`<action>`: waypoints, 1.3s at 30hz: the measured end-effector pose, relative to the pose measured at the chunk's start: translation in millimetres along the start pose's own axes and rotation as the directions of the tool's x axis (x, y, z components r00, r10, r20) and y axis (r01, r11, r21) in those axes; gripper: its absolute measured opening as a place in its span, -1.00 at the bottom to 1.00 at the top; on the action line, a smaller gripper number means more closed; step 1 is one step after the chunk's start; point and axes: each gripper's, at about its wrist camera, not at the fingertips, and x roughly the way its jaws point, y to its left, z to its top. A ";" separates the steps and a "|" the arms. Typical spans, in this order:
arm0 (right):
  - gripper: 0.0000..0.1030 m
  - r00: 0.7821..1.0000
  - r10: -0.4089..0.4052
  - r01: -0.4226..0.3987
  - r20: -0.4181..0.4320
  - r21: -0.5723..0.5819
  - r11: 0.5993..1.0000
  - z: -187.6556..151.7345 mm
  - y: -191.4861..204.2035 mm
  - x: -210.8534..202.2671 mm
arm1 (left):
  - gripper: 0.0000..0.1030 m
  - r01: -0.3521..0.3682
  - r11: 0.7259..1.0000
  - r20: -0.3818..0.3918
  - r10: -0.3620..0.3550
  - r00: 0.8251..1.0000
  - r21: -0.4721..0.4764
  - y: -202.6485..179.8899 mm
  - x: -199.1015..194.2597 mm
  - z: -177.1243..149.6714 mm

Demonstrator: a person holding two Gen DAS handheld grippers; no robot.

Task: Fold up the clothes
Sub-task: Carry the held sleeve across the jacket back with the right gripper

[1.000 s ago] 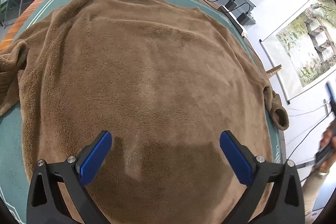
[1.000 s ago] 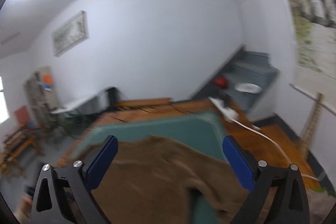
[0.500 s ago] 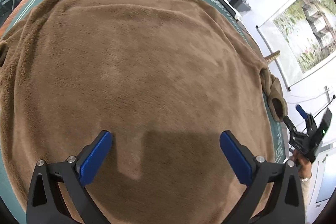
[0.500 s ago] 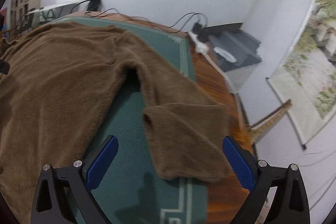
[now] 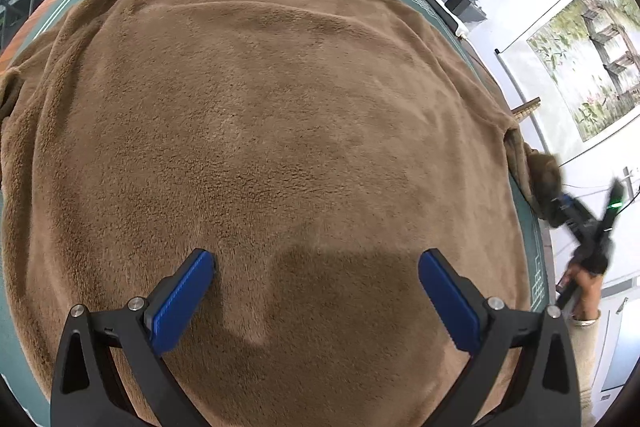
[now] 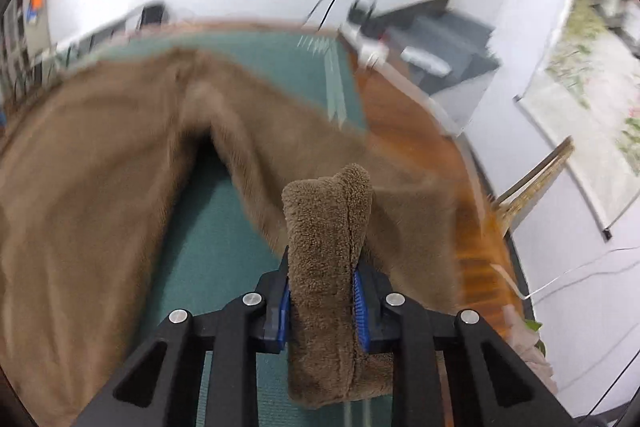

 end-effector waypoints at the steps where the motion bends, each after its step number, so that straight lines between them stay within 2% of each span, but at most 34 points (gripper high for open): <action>1: -0.50 0.999 0.008 -0.009 0.034 0.025 1.000 8.8 -5.1 -12.9 | 1.00 0.003 1.000 0.000 -0.003 1.000 -0.001 0.2 1.4 0.9; 5: -0.50 0.984 0.057 -0.076 0.169 0.109 0.991 54.8 -18.7 -64.1 | 1.00 0.027 1.000 0.006 -0.027 1.000 -0.004 2.0 3.8 1.9; 8: -0.50 0.960 0.108 -0.153 0.258 0.162 0.975 90.4 -23.7 -93.9 | 1.00 0.052 0.999 0.013 -0.052 0.999 -0.008 6.4 2.1 1.1; 11: -0.50 0.928 0.165 -0.233 0.334 0.176 0.956 132.1 -10.8 -113.4 | 1.00 0.078 0.997 0.020 -0.078 0.997 -0.022 15.7 -3.0 0.6; 15: -0.50 0.884 0.263 -0.327 0.386 0.107 0.939 180.7 44.3 -129.1 | 1.00 0.096 0.994 0.045 -0.094 0.995 -0.050 31.3 -14.3 2.0; 17: -0.50 0.872 0.303 -0.350 0.384 0.056 0.935 193.1 77.5 -130.1 | 1.00 0.104 0.993 0.062 -0.100 0.993 -0.063 39.4 -21.7 1.4; 22: -0.50 0.836 0.446 -0.450 0.320 -0.067 0.891 212.8 180.1 -110.0 | 1.00 0.117 0.988 0.099 -0.107 0.989 -0.097 59.8 -36.4 0.6; 25: -0.50 0.826 0.507 -0.497 0.247 -0.107 0.861 215.0 227.2 -82.7 | 1.00 0.118 0.985 0.110 -0.104 0.988 -0.123 74.7 -41.6 0.1; 30: -0.50 0.829 0.548 -0.528 0.109 -0.171 0.832 200.2 302.3 -33.8 | 1.00 0.138 0.973 0.114 -0.118 0.986 -0.183 91.8 -39.0 2.3; 32: -0.49 0.830 0.554 -0.537 0.065 -0.176 0.825 193.8 318.0 -14.7 | 1.00 0.145 0.971 0.113 -0.124 0.986 -0.192 94.6 -38.9 2.8; 33: -0.44 0.818 0.574 -0.563 0.018 -0.173 0.808 184.8 325.4 -2.5 | 1.00 0.144 0.971 0.113 -0.124 0.986 -0.192 94.5 -39.1 3.6; 35: -0.13 0.798 0.601 -0.601 -0.051 -0.147 0.785 170.8 331.5 11.7 | 1.00 0.146 0.971 0.111 -0.127 0.986 -0.190 93.4 -38.4 5.8; 36: 0.29 0.785 0.614 -0.619 -0.085 -0.133 0.774 163.9 334.4 18.7 | 1.00 0.148 0.971 0.109 -0.129 0.986 -0.189 92.5 -37.6 7.1; 37: 0.48 0.785 0.613 -0.620 -0.092 -0.122 0.775 160.2 334.4 23.6 | 1.00 0.150 0.971 0.107 -0.131 0.986 -0.188 91.6 -36.9 8.5; 39: 0.49 0.768 0.635 -0.640 -0.081 -0.084 0.763 150.3 318.4 21.5 | 1.00 0.166 0.967 0.100 -0.148 0.984 -0.196 90.9 -34.9 11.8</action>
